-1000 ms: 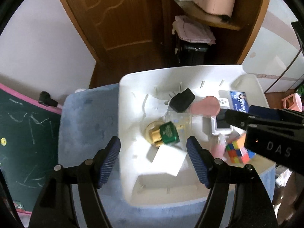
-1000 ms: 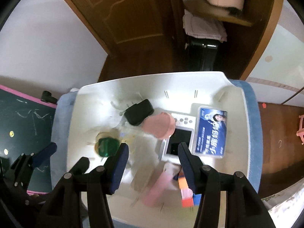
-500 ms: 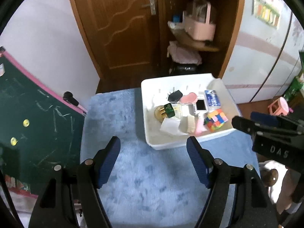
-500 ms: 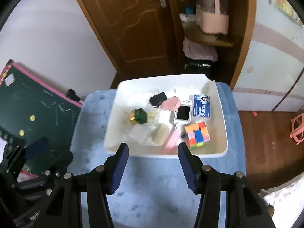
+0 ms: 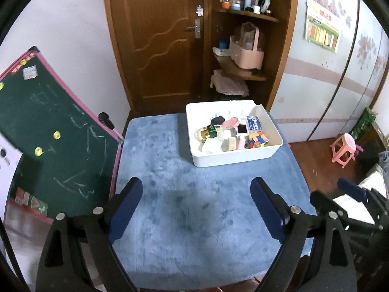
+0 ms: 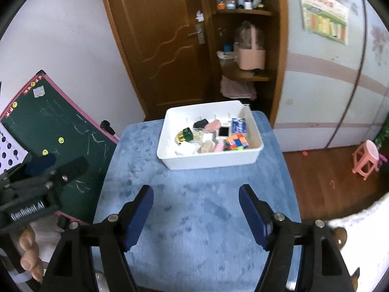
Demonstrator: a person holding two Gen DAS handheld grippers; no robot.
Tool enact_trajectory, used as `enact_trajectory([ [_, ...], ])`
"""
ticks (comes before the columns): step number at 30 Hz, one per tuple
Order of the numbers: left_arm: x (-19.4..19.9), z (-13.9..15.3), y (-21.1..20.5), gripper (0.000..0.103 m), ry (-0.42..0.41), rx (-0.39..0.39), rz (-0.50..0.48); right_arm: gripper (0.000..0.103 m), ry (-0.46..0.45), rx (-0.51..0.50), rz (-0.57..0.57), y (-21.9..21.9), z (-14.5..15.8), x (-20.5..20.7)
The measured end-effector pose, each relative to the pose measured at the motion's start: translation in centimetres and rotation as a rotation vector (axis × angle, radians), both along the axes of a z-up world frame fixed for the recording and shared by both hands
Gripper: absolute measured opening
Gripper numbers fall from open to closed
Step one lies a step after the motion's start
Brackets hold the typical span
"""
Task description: Organize rigid objects
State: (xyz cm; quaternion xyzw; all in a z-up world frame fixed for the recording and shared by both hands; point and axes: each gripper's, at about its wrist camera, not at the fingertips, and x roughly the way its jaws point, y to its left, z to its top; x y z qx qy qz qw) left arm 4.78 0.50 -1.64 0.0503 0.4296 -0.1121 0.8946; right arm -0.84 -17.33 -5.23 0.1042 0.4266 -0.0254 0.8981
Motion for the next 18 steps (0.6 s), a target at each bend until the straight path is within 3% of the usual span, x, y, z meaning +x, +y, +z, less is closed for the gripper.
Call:
enact_trajectory([
  [7, -3.7, 0.3, -0.4, 0.092, -0.029, 0.012, 0.007, 0.074, -0.002, -0.020, -0.068, 0.4, 0.4, -3.8],
  [11, -4.1, 0.0, -0.9, 0.092, 0.003, 0.008, 0.013, 0.080, -0.008, -0.048, -0.089, 0.3, 1.3, -4.6],
  [18, -4.4, -1.0, -1.5, 0.092, 0.074, -0.001, 0.048, 0.080, -0.038, -0.079, -0.048, 0.5, 2.7, -5.4],
])
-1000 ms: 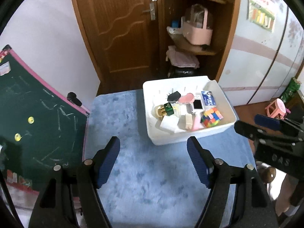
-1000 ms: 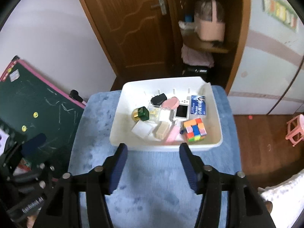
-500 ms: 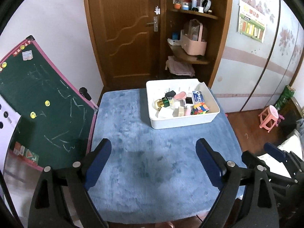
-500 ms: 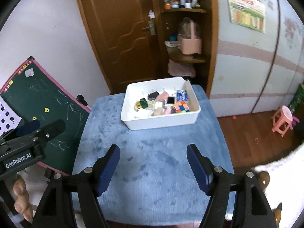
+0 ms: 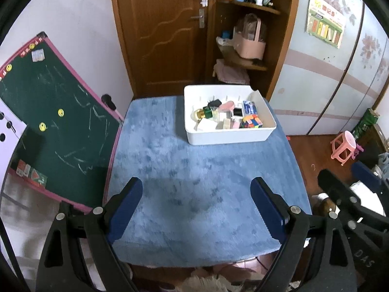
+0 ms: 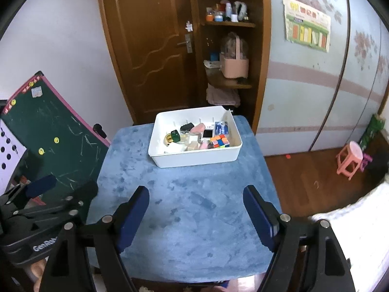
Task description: Organize rigid objects
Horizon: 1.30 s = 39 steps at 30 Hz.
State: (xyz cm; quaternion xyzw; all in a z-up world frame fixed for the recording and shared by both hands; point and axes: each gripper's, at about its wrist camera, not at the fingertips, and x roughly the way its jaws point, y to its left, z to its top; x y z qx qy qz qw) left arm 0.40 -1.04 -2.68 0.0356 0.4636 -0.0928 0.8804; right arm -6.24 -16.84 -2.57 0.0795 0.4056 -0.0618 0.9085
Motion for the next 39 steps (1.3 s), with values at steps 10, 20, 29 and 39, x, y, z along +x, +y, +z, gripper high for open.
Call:
enact_trajectory([
  [10, -0.3, 0.1, -0.6, 0.092, -0.002, 0.017, 0.051, 0.080, -0.008, -0.025, 0.043, -0.3, 0.5, 0.9],
  [20, 0.1, 0.0, -1.1, 0.092, 0.013, 0.037, 0.067, 0.080, 0.011, -0.017, 0.051, -1.1, 0.2, 1.7],
  [29, 0.5, -0.1, -1.2, 0.092, 0.017, 0.048, 0.070, 0.080, 0.012, -0.010, 0.054, -1.2, -0.1, 2.3],
  [39, 0.8, -0.3, -1.0, 0.092, 0.017, 0.054, 0.071, 0.080, -0.002, -0.012, 0.061, -1.3, -0.1, 2.8],
])
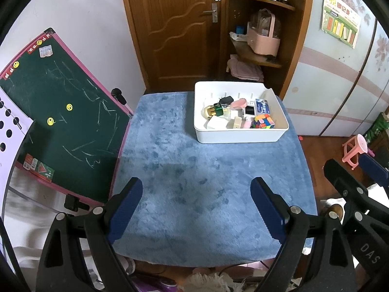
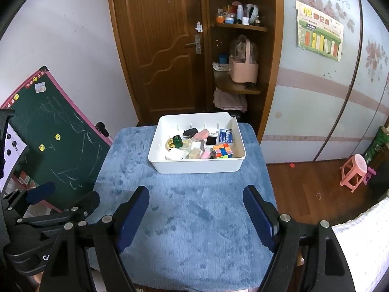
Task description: Organize rigid objects
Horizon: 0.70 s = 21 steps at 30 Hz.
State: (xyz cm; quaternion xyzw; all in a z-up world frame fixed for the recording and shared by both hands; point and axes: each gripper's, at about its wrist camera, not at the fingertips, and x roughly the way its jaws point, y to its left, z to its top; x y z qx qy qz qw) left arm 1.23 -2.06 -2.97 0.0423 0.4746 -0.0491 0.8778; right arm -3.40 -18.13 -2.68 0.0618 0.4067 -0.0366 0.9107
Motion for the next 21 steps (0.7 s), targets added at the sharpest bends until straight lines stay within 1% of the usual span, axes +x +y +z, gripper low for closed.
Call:
enact_trajectory([
  [21, 0.03, -0.17, 0.23, 0.092, 0.004, 0.003, 0.000, 0.080, 0.006, 0.012, 0.000, -0.25, 0.05, 0.34],
])
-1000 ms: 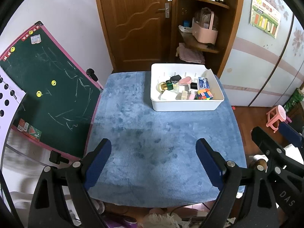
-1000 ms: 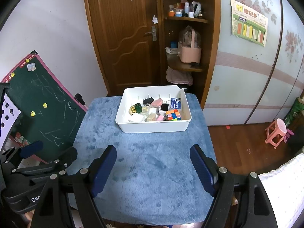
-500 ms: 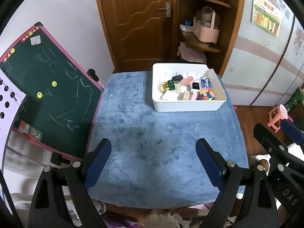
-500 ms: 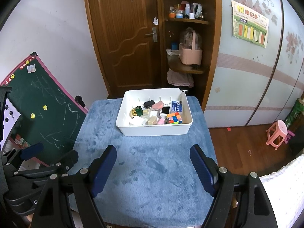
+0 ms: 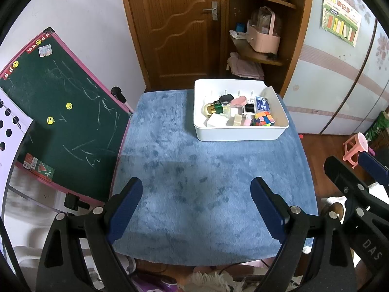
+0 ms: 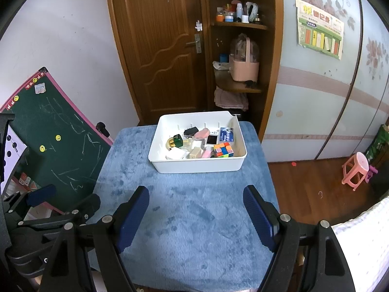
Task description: Organize rigid objects
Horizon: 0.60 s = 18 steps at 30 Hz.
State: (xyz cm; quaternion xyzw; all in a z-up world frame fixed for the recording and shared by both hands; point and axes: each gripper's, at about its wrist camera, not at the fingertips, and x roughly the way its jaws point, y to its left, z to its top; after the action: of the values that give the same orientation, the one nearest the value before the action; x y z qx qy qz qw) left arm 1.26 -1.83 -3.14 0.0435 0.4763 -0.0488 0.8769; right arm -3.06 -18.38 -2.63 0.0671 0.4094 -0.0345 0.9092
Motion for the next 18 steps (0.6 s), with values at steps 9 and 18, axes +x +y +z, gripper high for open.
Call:
enact_trajectory([
  [9, -0.49, -0.29, 0.20, 0.092, 0.008, -0.001, -0.002, 0.080, 0.003, 0.006, -0.012, 0.03, -0.28, -0.37],
  [18, -0.51, -0.27, 0.34, 0.092, 0.010, 0.001, -0.001, 0.080, 0.001, 0.009, -0.014, -0.12, -0.25, -0.50],
])
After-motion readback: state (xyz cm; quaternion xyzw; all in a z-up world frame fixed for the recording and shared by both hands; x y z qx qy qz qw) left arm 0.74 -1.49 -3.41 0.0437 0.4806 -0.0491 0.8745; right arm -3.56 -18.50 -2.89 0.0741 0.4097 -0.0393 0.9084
